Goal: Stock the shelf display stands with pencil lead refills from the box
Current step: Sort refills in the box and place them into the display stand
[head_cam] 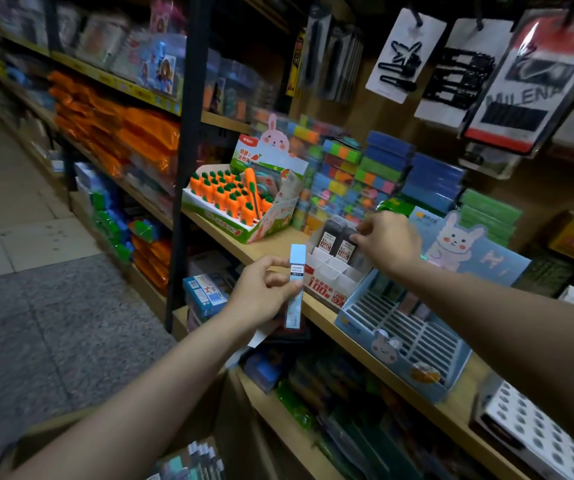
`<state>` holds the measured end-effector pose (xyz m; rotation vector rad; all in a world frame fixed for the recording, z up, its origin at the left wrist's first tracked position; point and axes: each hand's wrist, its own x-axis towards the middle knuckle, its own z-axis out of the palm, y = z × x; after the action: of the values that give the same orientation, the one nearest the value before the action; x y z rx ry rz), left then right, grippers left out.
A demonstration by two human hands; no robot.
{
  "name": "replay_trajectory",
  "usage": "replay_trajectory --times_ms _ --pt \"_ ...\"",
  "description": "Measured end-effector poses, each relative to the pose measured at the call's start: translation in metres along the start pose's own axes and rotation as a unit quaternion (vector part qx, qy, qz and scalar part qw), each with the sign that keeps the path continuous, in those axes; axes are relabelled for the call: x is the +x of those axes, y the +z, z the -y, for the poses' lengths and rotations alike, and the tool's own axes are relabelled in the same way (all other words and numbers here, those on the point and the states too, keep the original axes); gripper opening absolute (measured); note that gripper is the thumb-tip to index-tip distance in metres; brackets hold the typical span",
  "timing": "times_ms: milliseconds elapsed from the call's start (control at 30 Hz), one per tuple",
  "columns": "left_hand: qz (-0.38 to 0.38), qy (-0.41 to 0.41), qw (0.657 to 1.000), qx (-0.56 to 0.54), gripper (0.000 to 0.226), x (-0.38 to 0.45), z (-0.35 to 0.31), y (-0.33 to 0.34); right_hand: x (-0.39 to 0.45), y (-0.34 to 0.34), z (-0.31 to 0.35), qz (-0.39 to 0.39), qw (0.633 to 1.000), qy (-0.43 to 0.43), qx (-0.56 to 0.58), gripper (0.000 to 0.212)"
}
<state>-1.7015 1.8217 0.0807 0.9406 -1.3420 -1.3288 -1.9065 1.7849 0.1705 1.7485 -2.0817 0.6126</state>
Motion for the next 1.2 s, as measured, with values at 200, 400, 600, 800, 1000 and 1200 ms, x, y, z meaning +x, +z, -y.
replay_trajectory --times_ms 200,400,600,800,1000,1200 --pt "0.006 0.002 1.000 0.010 0.028 -0.004 0.001 0.010 -0.010 -0.011 -0.006 -0.047 0.996 -0.031 0.062 0.028" --pt "0.046 0.031 0.998 0.009 0.023 -0.011 0.002 0.039 -0.069 -0.055 -0.023 0.177 0.890 0.083 0.411 0.018" --pt "0.120 0.058 0.991 0.019 0.018 -0.030 0.005 0.075 -0.126 -0.064 -0.035 0.152 0.855 0.102 0.486 0.027" --pt "0.138 0.081 0.987 0.029 0.020 -0.042 0.002 0.093 -0.132 -0.079 -0.051 0.126 0.909 0.055 0.393 0.025" --pt "0.111 0.220 0.933 0.263 0.028 -0.049 -0.004 0.098 -0.104 -0.108 -0.083 0.060 0.958 0.030 0.277 0.028" --pt "0.234 0.235 0.776 0.538 0.061 -0.046 0.024 0.081 -0.090 -0.109 -0.120 0.005 0.996 0.008 0.089 0.026"
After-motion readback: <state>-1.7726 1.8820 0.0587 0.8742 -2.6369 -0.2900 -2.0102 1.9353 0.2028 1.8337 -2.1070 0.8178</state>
